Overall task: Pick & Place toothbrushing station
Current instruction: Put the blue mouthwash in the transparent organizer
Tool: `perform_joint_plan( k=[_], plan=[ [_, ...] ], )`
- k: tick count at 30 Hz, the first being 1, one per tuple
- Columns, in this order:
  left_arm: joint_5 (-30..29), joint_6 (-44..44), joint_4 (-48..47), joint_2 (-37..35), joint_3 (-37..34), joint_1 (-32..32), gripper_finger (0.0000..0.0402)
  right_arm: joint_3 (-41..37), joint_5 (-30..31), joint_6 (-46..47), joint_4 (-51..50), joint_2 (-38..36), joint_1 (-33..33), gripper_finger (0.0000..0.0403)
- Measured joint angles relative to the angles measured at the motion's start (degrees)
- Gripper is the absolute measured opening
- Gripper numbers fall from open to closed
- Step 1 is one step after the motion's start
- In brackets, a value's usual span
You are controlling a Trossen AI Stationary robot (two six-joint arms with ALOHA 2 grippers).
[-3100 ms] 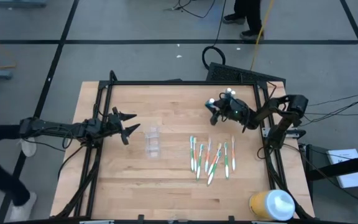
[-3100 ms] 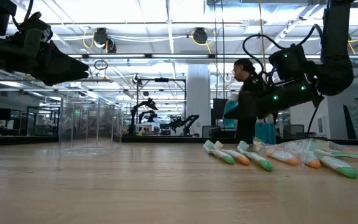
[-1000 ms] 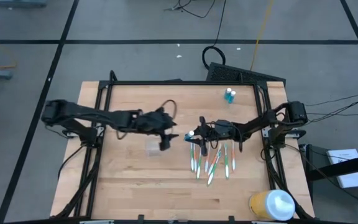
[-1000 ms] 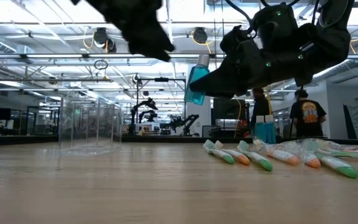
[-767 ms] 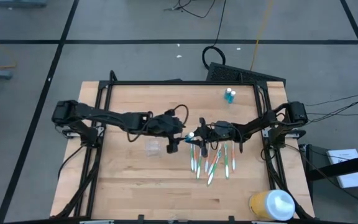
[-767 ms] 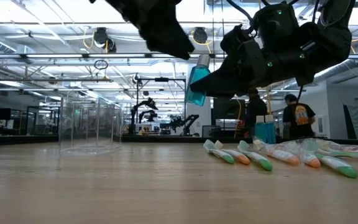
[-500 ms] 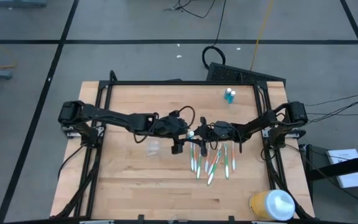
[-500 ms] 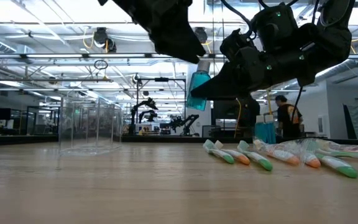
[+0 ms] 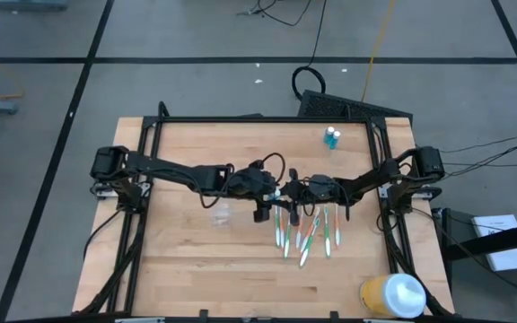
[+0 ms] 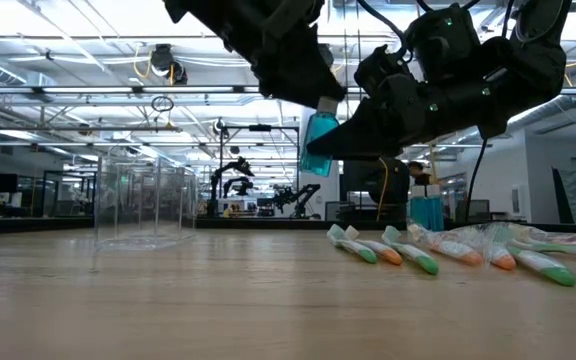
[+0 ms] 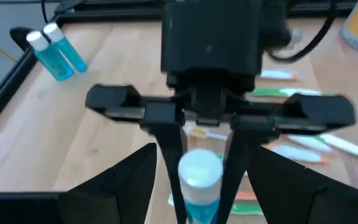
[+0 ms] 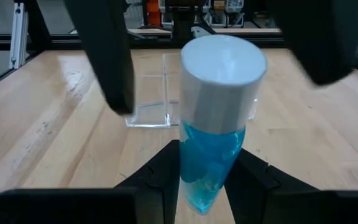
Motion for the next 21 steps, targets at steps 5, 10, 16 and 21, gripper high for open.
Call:
perform_joint_plan(
  k=[5,10,16,21],
  plan=[
    [0.12,-0.04,-0.27,-0.22,-0.02,0.0,0.0243,0.0,0.0,0.0,-0.2,0.0,0.0,0.0098],
    [0.41,-1.34,-0.23,0.55,-0.02,0.0,0.0201,0.0,0.0,0.0,0.02,0.0,0.0,0.0098],
    [0.36,-1.4,-0.25,0.55,-0.02,0.0,0.0148,0.0,-0.02,0.0,-0.04,0.0,0.0,0.0098],
    [0.35,-2.77,-0.3,0.55,-0.02,0.16,0.0116,0.0,-0.04,-0.02,-0.04,0.0,0.0,0.0098]
  ],
)
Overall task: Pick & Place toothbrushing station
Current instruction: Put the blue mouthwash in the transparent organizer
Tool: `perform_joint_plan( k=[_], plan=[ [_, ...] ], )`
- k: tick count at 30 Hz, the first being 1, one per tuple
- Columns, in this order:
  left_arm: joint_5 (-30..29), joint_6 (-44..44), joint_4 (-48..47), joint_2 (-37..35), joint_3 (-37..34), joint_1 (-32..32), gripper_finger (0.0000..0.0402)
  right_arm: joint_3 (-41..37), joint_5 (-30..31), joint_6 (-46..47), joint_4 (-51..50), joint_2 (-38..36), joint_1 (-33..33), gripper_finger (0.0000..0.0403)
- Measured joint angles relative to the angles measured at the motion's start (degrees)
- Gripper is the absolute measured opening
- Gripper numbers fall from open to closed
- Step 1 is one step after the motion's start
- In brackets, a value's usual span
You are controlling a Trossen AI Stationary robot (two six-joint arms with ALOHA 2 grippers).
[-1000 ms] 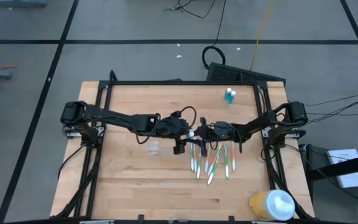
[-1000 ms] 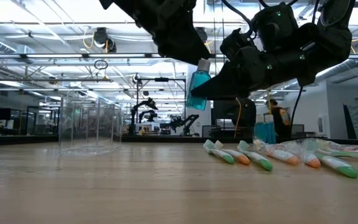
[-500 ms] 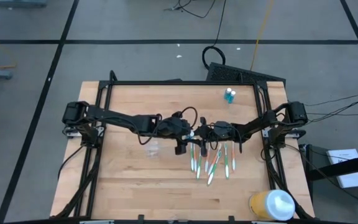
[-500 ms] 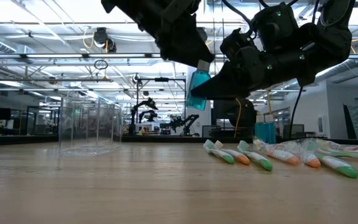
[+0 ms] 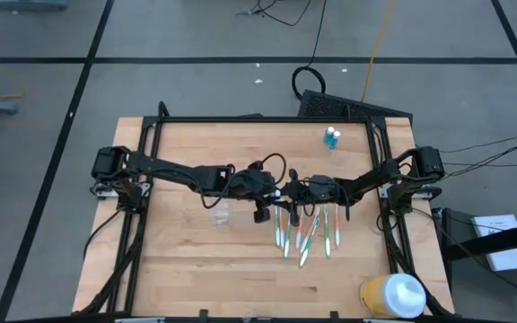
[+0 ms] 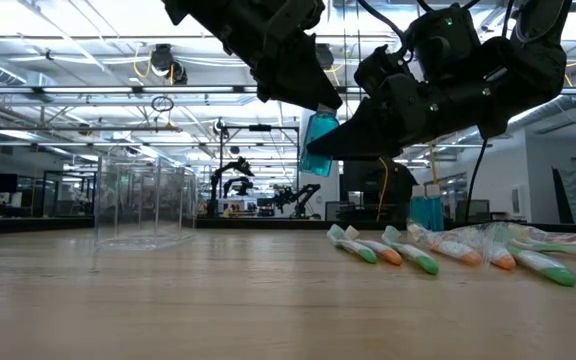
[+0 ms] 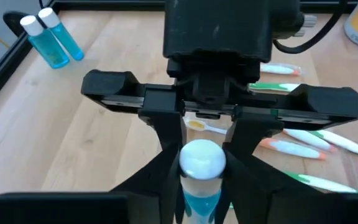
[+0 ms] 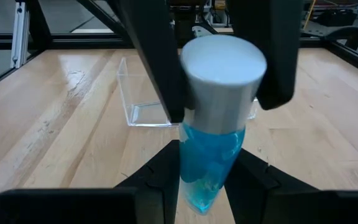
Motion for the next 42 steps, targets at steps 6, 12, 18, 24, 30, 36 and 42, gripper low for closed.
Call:
perform_joint_plan(
  k=[6,12,18,24,30,36,42],
  plan=[
    [0.2,-2.27,-0.14,0.0,0.0,0.61,0.0106,0.0,0.0,0.09,-0.1,0.0,-0.02,0.0098],
    [0.15,0.14,0.14,-1.3,-0.11,0.44,0.0107,0.0,0.18,1.88,0.55,-0.1,-0.02,0.0114],
    [-2.37,2.53,0.54,-7.13,0.0,0.04,0.0105,-0.02,0.04,2.57,0.26,0.0,-0.02,0.0182],
    [-8.95,2.42,-6.92,-13.71,-0.11,-1.11,0.0105,-0.02,0.04,3.72,0.08,-0.04,-0.02,0.0257],
    [-20.75,-1.06,-7.01,-22.03,-8.73,-4.74,0.0105,-0.02,0.04,3.63,-1.28,-1.32,-0.02,0.0297],
    [-24.73,-5.48,3.02,-32.15,-23.78,-8.78,0.0104,-0.04,0.06,3.49,-4.97,-6.28,-0.02,0.0303],
    [-30.61,-11.68,4.86,-40.12,-34.06,-13.62,0.0104,-0.04,0.06,3.5,-7.05,-10.35,-0.02,0.0296]
  ],
)
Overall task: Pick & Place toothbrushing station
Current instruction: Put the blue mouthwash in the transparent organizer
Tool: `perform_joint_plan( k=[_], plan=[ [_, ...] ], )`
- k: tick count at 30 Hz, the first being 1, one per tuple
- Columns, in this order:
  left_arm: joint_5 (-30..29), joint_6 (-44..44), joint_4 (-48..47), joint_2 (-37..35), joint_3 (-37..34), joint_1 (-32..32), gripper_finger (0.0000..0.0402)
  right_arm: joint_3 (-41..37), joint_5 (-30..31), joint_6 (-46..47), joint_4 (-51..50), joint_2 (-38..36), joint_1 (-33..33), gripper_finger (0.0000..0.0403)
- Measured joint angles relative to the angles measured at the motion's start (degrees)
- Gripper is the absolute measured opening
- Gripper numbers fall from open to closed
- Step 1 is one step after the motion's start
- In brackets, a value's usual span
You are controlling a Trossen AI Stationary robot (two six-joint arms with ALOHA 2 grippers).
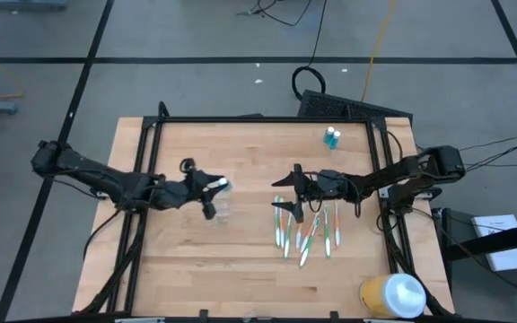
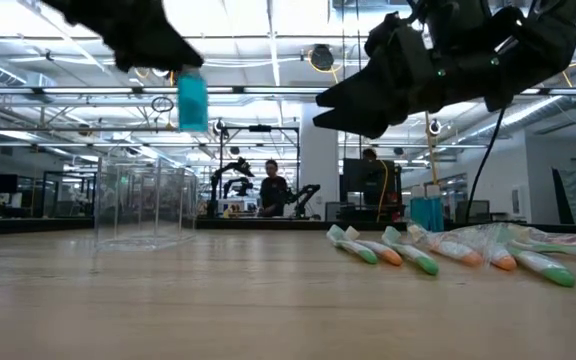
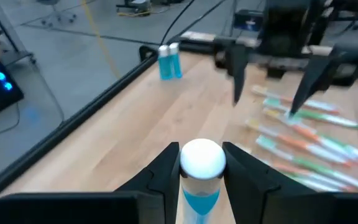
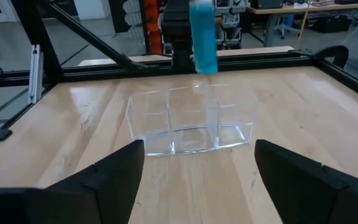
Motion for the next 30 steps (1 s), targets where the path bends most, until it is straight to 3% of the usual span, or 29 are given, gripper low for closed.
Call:
perform_joint_plan(
  k=[6,12,30],
  plan=[
    [-4.37,-5.46,3.78,-4.12,-8.45,-4.31,0.0104,0.0,0.02,0.0,-0.69,-0.34,0.0,0.0295],
    [-4.95,-9.46,9.24,-4.01,-14.49,-5.06,0.0104,0.0,0.2,-0.01,-0.76,-0.36,0.0,0.0295],
    [-4.93,-13.85,12.41,5.24,-17.21,-5.03,0.0104,0.0,0.21,0.0,-0.56,-0.34,0.0,0.0295]
  ],
)
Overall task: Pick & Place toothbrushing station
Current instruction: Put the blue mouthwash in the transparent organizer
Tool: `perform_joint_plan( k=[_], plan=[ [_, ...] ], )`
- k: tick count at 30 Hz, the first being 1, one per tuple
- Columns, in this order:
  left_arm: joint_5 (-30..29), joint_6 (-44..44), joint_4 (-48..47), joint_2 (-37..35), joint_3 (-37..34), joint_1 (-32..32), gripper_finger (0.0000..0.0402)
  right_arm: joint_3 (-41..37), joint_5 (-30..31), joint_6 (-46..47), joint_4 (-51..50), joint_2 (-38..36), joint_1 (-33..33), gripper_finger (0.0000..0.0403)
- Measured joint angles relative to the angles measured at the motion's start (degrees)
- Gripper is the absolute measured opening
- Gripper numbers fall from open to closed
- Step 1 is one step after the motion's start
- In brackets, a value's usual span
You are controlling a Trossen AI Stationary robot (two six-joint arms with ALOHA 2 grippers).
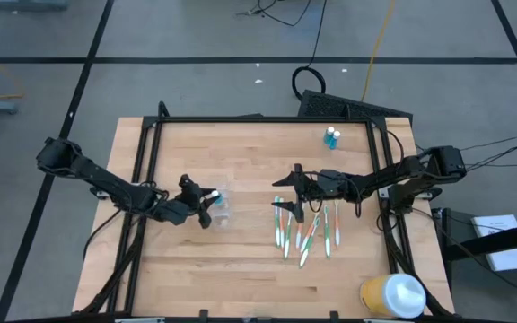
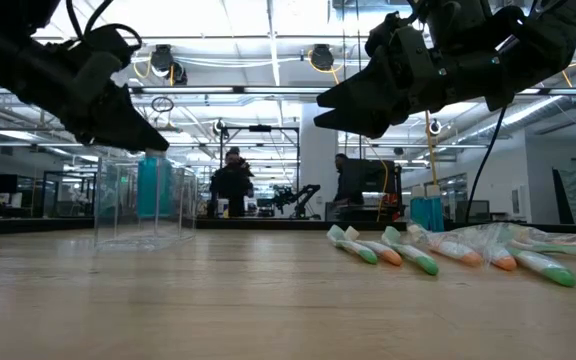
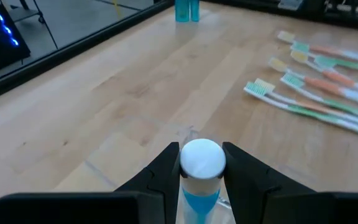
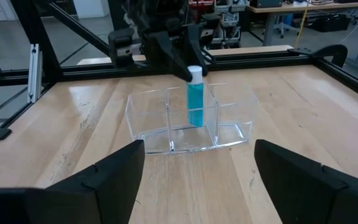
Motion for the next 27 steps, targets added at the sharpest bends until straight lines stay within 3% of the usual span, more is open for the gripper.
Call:
perform_joint_plan(
  k=[11,21,27],
  plan=[
    [-2.06,0.08,2.22,5.95,0.0,0.06,0.0104,0.0,-0.02,0.0,-0.01,0.0,0.0,0.0295],
    [-2.58,0.11,2.17,6.78,0.0,0.04,0.0104,0.0,-0.02,0.0,-0.04,0.0,0.0,0.0295],
    [-2.73,0.13,1.77,6.76,0.02,0.04,0.0125,0.0,-0.13,0.0,-0.21,0.0,0.0,0.0295]
  ],
)
